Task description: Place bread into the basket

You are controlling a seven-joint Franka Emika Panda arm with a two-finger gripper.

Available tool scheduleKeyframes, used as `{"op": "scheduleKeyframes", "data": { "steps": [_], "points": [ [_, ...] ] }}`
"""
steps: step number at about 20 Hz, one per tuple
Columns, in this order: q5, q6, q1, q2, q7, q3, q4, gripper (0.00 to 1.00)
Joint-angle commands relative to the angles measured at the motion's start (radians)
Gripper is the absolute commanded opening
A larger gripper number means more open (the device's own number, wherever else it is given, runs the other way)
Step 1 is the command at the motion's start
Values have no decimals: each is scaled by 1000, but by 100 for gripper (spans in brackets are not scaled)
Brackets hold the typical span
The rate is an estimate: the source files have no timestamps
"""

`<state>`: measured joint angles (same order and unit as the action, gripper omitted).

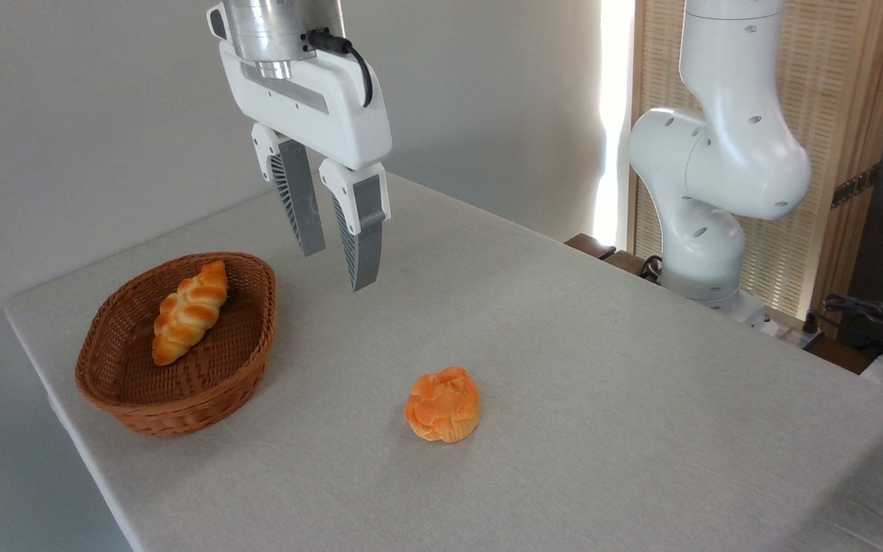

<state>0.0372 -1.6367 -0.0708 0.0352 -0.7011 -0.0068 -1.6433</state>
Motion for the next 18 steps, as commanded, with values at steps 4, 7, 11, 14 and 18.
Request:
{"op": "scheduleKeyframes", "data": {
  "steps": [4, 7, 11, 14, 18],
  "points": [
    [15, 24, -1, 0, 0, -10, 11, 100],
    [16, 26, -3, 2, 0, -10, 7, 100],
    [18, 6, -3, -1, 2, -12, 2, 100],
    [33, -9, -3, -1, 2, -13, -7, 100],
    [29, -9, -3, 20, -11, -10, -82, 100]
  ]
}}
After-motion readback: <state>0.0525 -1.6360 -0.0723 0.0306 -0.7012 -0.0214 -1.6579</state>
